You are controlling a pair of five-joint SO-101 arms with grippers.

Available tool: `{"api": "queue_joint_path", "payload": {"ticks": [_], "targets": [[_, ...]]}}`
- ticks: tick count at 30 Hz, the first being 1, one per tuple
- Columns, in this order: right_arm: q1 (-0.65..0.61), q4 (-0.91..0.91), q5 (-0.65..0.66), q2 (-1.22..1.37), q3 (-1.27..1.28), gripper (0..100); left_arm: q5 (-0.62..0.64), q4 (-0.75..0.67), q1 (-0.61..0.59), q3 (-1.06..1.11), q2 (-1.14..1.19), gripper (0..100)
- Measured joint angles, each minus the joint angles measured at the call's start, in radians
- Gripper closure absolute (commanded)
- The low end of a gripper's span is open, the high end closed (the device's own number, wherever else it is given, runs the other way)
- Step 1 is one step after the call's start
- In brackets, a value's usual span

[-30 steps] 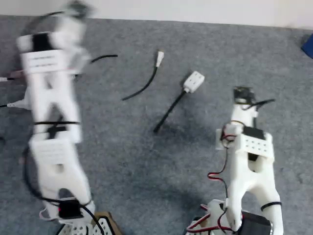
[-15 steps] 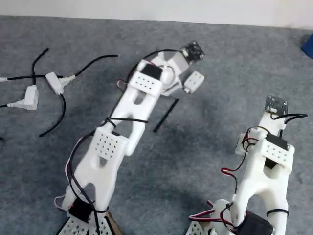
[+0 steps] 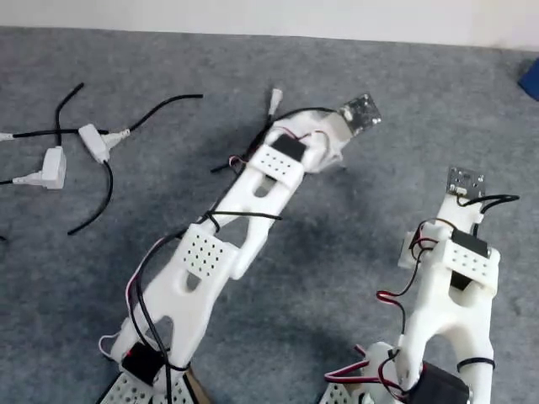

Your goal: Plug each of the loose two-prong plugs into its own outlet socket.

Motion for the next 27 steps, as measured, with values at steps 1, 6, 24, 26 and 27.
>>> {"api": "queue_joint_path", "payload": {"ticks": [1,6,24,26,27], "targets": [[0.0,0.0,0.0,0.0,0.0,67.7,0.003,-0.009,0.0,0.0,0.009,69],[0.0,0.0,0.0,0.0,0.0,67.7,0.005,-0.031,-0.005,-0.008,0.025,73],[-0.009,0.0,0.0,0.0,0.0,67.7,0.003,0.33,-0.02,-0.127,0.014,99],[-0.025,0.008,0.0,0.0,0.0,67.7,0.003,0.483,-0.028,-0.187,0.003,99],[-0.034,0.02,0.002,0.0,0.0,67.7,0.002,0.559,-0.031,-0.221,0.003,99]]}}
